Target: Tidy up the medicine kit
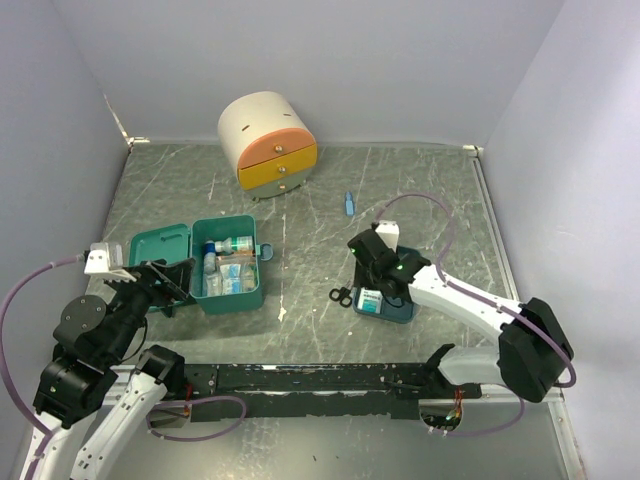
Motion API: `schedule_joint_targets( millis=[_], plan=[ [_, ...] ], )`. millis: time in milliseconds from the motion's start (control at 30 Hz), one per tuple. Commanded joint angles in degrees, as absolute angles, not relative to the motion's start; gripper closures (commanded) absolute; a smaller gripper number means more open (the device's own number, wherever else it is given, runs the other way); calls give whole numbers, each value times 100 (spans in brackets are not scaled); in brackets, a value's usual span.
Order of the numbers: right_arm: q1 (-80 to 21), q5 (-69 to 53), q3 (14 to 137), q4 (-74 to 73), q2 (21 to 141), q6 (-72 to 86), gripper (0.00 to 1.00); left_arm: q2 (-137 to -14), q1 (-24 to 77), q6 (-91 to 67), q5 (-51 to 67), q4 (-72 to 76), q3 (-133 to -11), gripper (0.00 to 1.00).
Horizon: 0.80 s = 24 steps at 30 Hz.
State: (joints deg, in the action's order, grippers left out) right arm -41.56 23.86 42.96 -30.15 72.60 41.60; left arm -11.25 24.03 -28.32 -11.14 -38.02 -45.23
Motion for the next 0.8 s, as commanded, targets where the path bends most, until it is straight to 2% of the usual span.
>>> schedule_joint_targets(
  millis=[0, 233, 433, 567, 633, 700, 767],
  plan=[
    [-4432, 2390, 4637, -3032, 7429, 4324, 52, -1008, 2355, -2895, -1256, -3854, -4535, 16],
    [-5026, 2464, 5109, -2741, 8338, 4456, 51, -960, 2355, -2900, -1285, -3858, -4526, 16],
    [-5119, 2316, 5176, -2512, 8876, 4600, 51, -917, 2355, -2902, -1296, -3867, -4526, 16],
    [-5115, 2603, 5175, -2586, 9040, 4911, 63, -877, 2355, -2901, -1313, -3860, -4526, 16],
    [-5100, 2813, 5171, -2617, 9092, 5037, 66, -873, 2355, -2900, -1313, -3863, -4520, 16],
    [-5079, 2965, 5212, -2719, 9197, 5172, 65, -882, 2354, -2900, -1310, -3858, -4522, 16],
    [-5057, 3041, 5239, -2792, 9287, 5285, 60, -893, 2355, -2901, -1311, -3861, -4522, 16]
  ],
)
